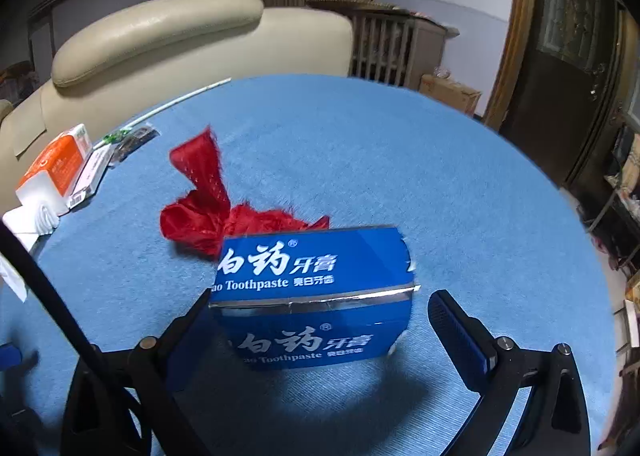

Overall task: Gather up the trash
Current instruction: 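Grasp the blue toothpaste box with the right tool, then hold the toothpaste box in the right tool while the left tool grasps the red ribbon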

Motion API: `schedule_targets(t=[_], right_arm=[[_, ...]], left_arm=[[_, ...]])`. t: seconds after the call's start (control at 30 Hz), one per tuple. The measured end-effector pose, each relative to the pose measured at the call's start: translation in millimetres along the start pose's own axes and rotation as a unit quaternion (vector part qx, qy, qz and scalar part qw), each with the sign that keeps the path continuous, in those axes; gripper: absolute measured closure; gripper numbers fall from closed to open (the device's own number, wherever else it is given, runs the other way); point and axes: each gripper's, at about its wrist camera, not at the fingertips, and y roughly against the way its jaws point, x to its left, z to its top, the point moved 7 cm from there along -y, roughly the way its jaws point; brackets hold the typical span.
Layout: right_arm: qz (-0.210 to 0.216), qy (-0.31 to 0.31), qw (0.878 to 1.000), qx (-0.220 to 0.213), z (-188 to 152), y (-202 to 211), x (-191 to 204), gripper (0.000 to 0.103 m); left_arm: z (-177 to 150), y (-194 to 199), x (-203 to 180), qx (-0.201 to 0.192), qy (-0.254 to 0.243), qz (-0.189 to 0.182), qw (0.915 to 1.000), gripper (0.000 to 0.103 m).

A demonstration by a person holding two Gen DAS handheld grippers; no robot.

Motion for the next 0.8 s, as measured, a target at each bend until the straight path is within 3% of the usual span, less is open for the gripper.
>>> schedule_targets(t=[0.03, 0.1, 0.43, 0.6, 0.8], right_arm=[[0.014, -0.001, 1.000, 0.011, -2, -2, 1, 0.001], [0.023, -0.007, 1.000, 0.016, -5, -4, 0, 0.013], [0.029, -0.089, 0.996, 0.002, -34, 38, -48, 0.013], [0.038, -0.112, 0.993, -0.004, -52, 60, -61, 0.013], [0.052, -0.127, 0.990, -0.011, -64, 72, -65, 0.013]], left_arm=[[2, -1, -1, 0.000, -0.003, 0.001, 1.0000, 0.023], [8, -4, -5, -0.003, -0.011, 0.004, 0.9999, 0.023], [67, -43, -46, -0.014, -0.057, -0.002, 0.9983, 0.023], [101, -78, -76, -0.012, -0.119, -0.014, 0.9927, 0.023], [123, -121, -90, 0.016, -0.161, -0.023, 0.9865, 0.023]])
